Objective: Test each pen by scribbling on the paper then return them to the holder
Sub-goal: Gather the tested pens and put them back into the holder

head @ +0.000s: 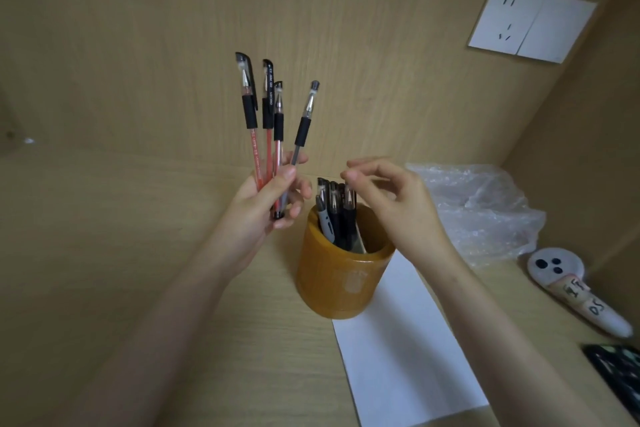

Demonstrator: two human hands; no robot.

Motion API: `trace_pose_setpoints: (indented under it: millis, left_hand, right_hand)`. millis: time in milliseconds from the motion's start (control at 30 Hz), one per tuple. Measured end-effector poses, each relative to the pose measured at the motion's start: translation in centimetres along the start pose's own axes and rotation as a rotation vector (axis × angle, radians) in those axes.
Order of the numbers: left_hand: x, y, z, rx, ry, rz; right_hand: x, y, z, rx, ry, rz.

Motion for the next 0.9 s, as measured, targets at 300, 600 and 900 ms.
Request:
trace_pose_setpoints:
  millis: [300,600,900]
  left_hand:
    - [0.8,0.4,-0.2,-0.022,0.059,0.073]
    - [-0.8,0.1,0.1,0.004,-0.048,-0.006]
    - [0.2,0.4,-0.1,-0.008,0.041,0.015]
  right_hand:
    - [1.7,5.4,3.6,-0.073,-0.02,0.239]
    - [-4.2,6.1,2.6,-0.123,-0.261,0.356]
    - [-0.8,2.3,0.1,-0.069,-0.047,0.072]
Point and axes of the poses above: each hand's wrist, its own z-axis towards the middle knuckle, its own x-axis out of the palm, y = z × x, the point moved 8 cm from there along z, towards the middle knuckle, and after that the axes turned 3 degrees about -y, right-handed, at the moved point
